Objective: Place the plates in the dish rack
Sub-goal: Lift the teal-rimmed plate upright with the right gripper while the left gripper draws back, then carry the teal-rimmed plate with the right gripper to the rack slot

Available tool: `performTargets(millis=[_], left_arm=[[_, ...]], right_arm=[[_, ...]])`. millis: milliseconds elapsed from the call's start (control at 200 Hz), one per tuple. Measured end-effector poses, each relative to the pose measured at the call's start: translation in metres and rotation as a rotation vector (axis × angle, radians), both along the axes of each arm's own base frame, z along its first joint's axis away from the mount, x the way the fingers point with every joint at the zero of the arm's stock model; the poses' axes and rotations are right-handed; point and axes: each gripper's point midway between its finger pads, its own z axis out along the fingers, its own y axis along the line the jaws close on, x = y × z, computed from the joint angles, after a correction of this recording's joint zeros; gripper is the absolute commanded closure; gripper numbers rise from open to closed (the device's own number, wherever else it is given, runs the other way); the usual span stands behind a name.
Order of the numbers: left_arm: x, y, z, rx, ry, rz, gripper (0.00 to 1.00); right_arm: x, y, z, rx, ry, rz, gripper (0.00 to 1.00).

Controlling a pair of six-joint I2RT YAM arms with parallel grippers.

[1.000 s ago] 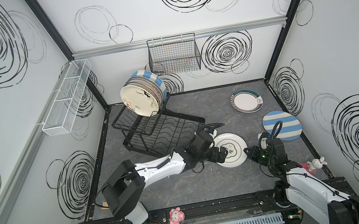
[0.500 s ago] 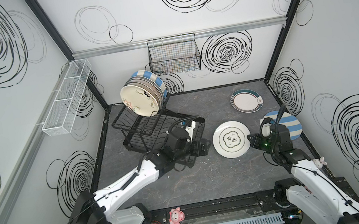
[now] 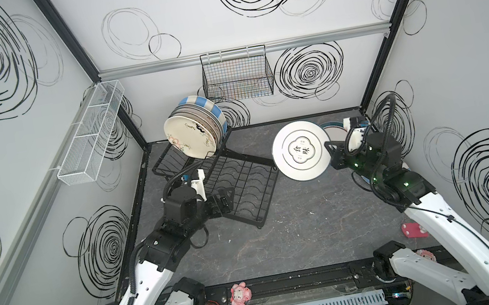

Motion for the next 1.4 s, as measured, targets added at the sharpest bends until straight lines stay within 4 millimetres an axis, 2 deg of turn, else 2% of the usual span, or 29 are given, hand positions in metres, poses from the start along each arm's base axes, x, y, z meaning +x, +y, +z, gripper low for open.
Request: performTargets(millis=[140,295,425,535,750,1025,1401], left_arm=[[0.006,0.037,-0.005,0.036,0.033,0.110,0.04],[0.005,0.069,-0.014,0.036,0.079,0.192,0.04],[0.000,0.080,-0.014,0.027,0.081,0.215,0.04],[-0.003,0.084,-0.027,0.013,0.109,0.220,0.04],[-0.007,0.097,-0.064,-0.021,0.203,0.257,0.04],[0.004,0.107,-0.053,-0.057,0.136,0.281,0.04],[0.009,0.109,-0.063,-0.075,0.128,0.281,0.04]], right_arm=[[0.005,0.055,0.051,-0.043,-0.127,0.083,1.00],[0.003,0.108,0.087,-0.075,-0.246,0.156,1.00],[-0.003,0.148,0.110,-0.091,-0.339,0.224,1.00],[-0.007,0.177,0.123,-0.114,-0.410,0.253,1.00],[-0.004,0.229,0.126,-0.180,-0.497,0.282,1.00],[0.016,0.270,0.116,-0.297,-0.566,0.244,1.00],[0.042,0.304,0.101,-0.422,-0.623,0.212,1.00]])
